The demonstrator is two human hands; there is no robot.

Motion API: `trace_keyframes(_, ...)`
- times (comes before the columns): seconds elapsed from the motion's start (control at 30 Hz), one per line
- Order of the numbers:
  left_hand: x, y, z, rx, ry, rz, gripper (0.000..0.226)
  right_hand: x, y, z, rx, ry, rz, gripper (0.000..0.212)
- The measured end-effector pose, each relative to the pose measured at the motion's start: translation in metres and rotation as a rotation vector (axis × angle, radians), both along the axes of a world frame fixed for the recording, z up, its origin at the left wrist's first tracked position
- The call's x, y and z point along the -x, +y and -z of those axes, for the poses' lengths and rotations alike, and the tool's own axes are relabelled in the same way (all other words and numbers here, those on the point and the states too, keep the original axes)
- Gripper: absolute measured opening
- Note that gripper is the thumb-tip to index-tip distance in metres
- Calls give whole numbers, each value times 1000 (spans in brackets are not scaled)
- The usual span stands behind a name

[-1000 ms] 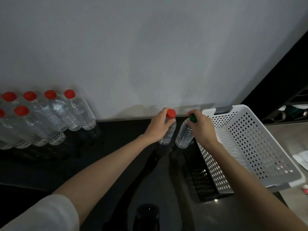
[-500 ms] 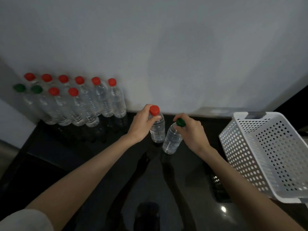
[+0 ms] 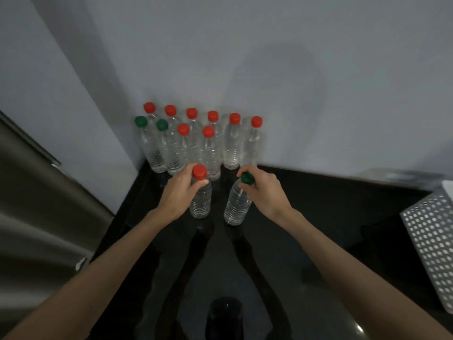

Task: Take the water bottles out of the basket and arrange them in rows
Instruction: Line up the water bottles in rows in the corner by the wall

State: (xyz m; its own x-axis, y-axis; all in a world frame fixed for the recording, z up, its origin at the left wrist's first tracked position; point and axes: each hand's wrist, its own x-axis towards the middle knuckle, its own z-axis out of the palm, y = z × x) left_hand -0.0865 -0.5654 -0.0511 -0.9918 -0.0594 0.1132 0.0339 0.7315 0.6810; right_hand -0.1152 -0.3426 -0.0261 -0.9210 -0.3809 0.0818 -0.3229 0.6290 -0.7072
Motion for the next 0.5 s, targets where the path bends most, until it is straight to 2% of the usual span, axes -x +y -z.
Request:
trace_keyframes(0.27, -5, -75, 10, -36, -32, -24, 31, 9, -90, 9, -25, 83, -21, 21)
trace_keyframes(0.5, -3, -96, 12, -129, -36, 40, 25, 26, -108, 3, -154, 55, -72, 22)
